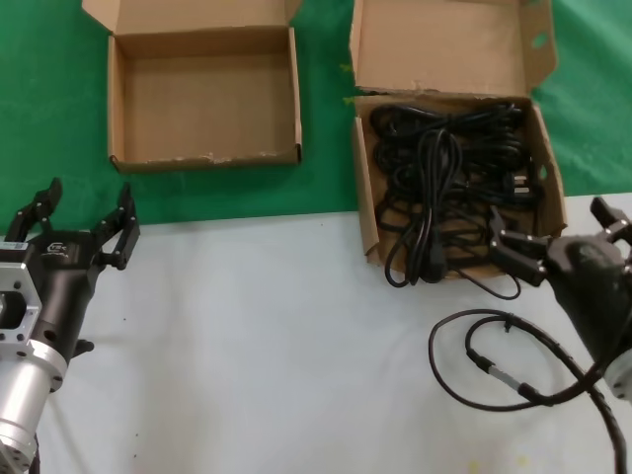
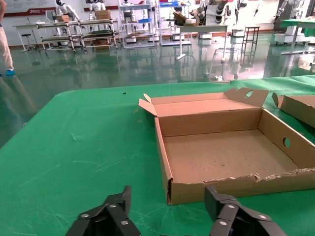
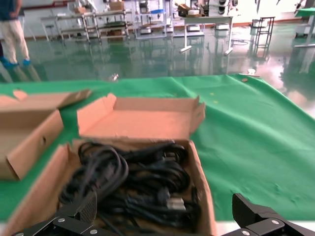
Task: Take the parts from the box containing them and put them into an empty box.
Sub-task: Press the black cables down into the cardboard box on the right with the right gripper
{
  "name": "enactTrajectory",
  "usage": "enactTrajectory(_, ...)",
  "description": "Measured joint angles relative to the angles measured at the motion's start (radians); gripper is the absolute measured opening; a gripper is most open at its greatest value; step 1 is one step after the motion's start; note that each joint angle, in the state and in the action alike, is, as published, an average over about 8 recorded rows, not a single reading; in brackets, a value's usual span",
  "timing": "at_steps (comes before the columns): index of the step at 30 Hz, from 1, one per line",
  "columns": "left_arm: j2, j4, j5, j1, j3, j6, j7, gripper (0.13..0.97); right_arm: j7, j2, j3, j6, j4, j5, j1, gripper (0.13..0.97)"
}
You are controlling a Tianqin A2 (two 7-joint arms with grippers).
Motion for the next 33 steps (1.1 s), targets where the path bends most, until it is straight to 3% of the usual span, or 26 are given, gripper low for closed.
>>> enactTrajectory(6,0.000,0.000,0.000,0.000,0.000,0.000,0.000,0.500,-0.010,0.123,-0.142,0.117,0.060,0.217,0.059,0.966)
enactTrajectory(16,0.000,0.000,0.000,0.000,0.000,0.000,0.000,0.317,-0.040,0.243,-0.344,0.235,0.114,0.514,0.196,0.966)
enactTrajectory(24,0.000,0.000,0.000,0.000,0.000,0.000,0.000,0.200,-0.073,0.266,-0.462,0.261,0.107,0.636,0.284,0.966)
enactTrajectory(33,0.000,0.000,0.000,0.000,0.000,0.000,0.000,0.167,-0.110,0.258,-0.536,0.275,0.079,0.687,0.333,0.966)
